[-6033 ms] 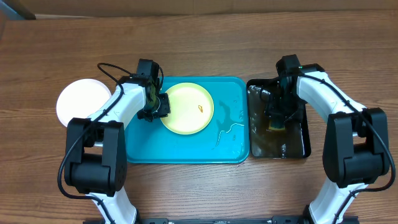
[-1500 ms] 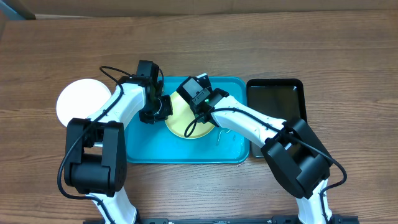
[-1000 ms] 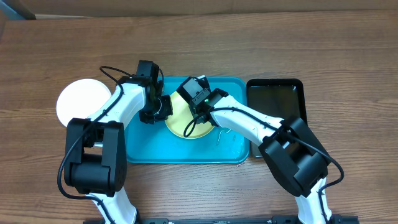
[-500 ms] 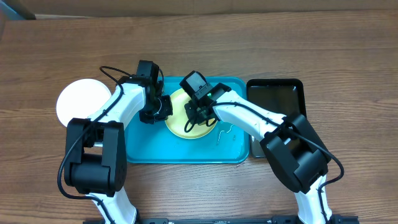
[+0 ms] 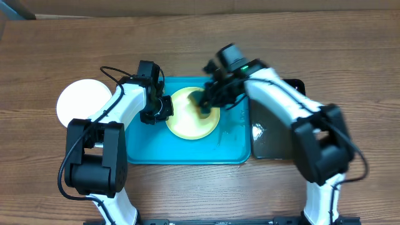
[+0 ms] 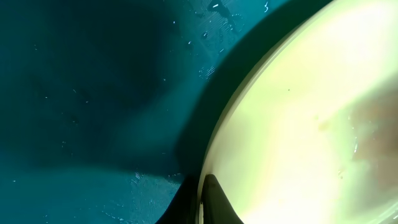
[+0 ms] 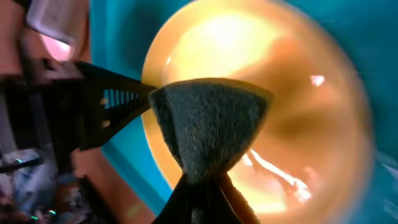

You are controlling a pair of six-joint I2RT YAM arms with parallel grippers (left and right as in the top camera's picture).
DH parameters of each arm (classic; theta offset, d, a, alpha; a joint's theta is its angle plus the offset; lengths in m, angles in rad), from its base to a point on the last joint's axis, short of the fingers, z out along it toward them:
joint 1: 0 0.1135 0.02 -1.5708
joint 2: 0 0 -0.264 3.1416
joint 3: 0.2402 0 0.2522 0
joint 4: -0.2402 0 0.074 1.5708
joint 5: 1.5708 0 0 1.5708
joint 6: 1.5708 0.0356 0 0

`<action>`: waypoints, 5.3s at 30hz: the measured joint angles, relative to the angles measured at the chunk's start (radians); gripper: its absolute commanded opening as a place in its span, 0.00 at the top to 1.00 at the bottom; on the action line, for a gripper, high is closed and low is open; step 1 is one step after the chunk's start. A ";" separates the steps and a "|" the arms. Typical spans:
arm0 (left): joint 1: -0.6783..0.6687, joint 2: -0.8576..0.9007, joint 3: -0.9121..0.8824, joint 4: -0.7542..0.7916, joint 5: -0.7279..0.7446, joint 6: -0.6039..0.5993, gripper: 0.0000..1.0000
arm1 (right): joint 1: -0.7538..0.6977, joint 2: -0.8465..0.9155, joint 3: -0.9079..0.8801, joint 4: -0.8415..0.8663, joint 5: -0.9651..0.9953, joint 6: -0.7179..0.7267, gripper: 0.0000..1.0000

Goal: Clean dirty plates on tray and stack at the side
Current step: 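Scrub the yellow plate surface with the sponge in the right gripper, then return the sponge to the basin, release it, raise the right gripper, then lift the yellow plate with the left gripper and tip it over the basin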

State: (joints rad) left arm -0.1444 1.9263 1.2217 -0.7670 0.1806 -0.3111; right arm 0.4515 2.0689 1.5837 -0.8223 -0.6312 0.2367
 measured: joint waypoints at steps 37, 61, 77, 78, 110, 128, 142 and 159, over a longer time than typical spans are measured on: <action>0.000 0.002 -0.004 0.013 -0.001 0.004 0.76 | -0.417 -0.145 -0.033 -0.377 0.570 -0.044 0.08; -0.066 -0.072 0.027 -0.073 -0.168 0.003 0.96 | -0.569 -0.145 0.069 -0.369 0.583 -0.001 0.00; -0.195 -0.188 0.079 -0.109 -0.335 0.002 0.96 | -0.568 -0.145 0.069 -0.336 0.583 -0.002 0.00; -0.195 -0.188 0.092 -0.116 -0.334 0.002 0.96 | -0.568 -0.145 0.069 -0.336 0.583 -0.001 0.00; -0.637 -0.190 0.272 0.085 -0.510 -0.031 0.96 | -0.569 -0.145 0.069 -0.334 0.584 -0.001 0.00; -0.875 -0.190 0.272 0.253 -0.918 0.235 0.96 | -0.568 -0.145 0.069 -0.333 0.583 -0.001 0.00; -0.924 -0.190 0.272 0.346 -1.089 0.398 0.96 | -0.569 -0.145 0.069 -0.334 0.583 -0.001 0.00; -1.015 -0.190 0.272 0.487 -1.238 0.618 0.96 | -0.568 -0.145 0.069 -0.333 0.583 -0.001 0.00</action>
State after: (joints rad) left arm -1.1599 1.7363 1.4940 -0.2798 -1.0576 0.3073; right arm -0.1169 1.9240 1.6524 -1.1557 -0.0483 0.2356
